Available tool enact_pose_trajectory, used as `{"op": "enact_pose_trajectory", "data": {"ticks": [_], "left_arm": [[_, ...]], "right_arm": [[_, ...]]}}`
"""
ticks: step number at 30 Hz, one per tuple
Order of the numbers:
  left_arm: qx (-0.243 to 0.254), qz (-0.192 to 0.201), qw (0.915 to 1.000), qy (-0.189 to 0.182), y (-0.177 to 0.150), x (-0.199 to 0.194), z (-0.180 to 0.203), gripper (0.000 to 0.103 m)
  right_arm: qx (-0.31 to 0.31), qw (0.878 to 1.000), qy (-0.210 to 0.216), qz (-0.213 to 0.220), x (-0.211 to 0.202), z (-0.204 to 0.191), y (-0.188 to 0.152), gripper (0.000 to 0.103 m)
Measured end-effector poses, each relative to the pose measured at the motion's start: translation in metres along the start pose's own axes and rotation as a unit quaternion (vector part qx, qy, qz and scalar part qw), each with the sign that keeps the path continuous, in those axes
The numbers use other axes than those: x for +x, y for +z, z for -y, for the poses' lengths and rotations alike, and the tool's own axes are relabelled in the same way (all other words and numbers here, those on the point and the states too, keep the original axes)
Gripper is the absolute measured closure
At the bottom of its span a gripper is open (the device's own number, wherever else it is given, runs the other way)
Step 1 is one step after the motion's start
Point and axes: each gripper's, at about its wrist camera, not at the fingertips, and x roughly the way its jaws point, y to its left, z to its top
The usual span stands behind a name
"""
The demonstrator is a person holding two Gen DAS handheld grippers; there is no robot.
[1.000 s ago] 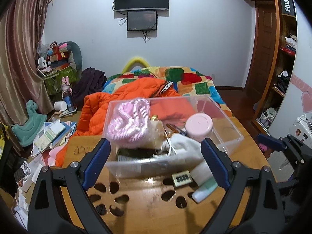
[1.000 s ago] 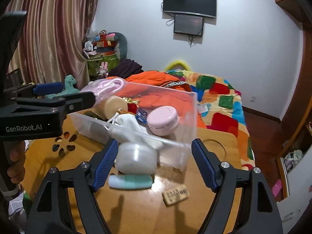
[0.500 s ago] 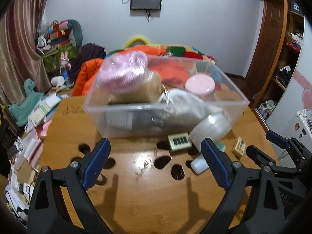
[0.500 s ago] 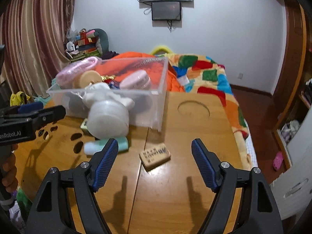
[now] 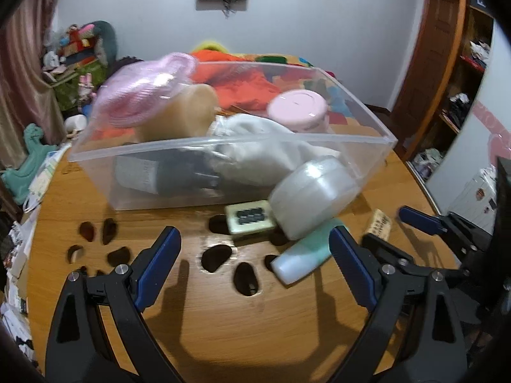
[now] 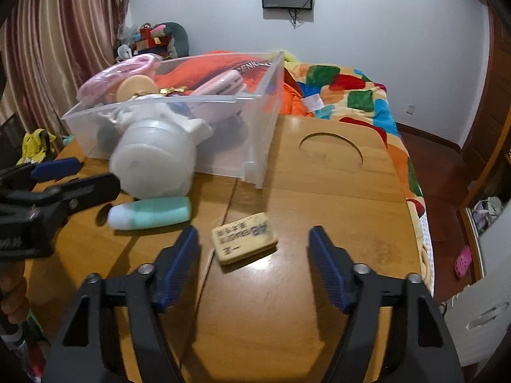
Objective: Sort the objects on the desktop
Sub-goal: 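Grasp white round plastic container with left gripper while right grasps beige eraser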
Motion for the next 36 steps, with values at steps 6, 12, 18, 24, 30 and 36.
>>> {"op": "enact_pose_trajectory", "data": {"ticks": [6,12,18,24,30,36], "left_arm": [[0.016,-0.001,0.9999,-0.001,0.007,0.010,0.020,0.008],[0.004,-0.013,0.9999,0.003,0.011,0.022,0.029,0.008],[0.008,-0.019,0.9997,0.010,0.019,0.029,0.041,0.008],[0.014,-0.002,0.9994,0.032,0.021,0.036,0.048,0.008],[0.036,0.018,0.9979,0.050,0.020,0.037,0.053,0.033],[0.033,0.020,0.9987,0.034,0.016,0.033,0.048,0.033]], "right_arm": [[-0.017,1.000,0.022,-0.005,0.002,0.004,0.001,0.053],[-0.025,0.999,0.042,-0.003,0.000,0.005,-0.001,0.064],[-0.018,0.999,0.048,0.002,-0.006,0.010,-0.004,0.064],[-0.007,0.999,0.052,0.009,-0.011,0.017,-0.004,0.064],[0.003,0.999,0.052,0.011,-0.013,0.022,-0.002,0.064],[0.007,0.998,0.055,0.016,-0.018,0.021,0.001,0.064]]}}
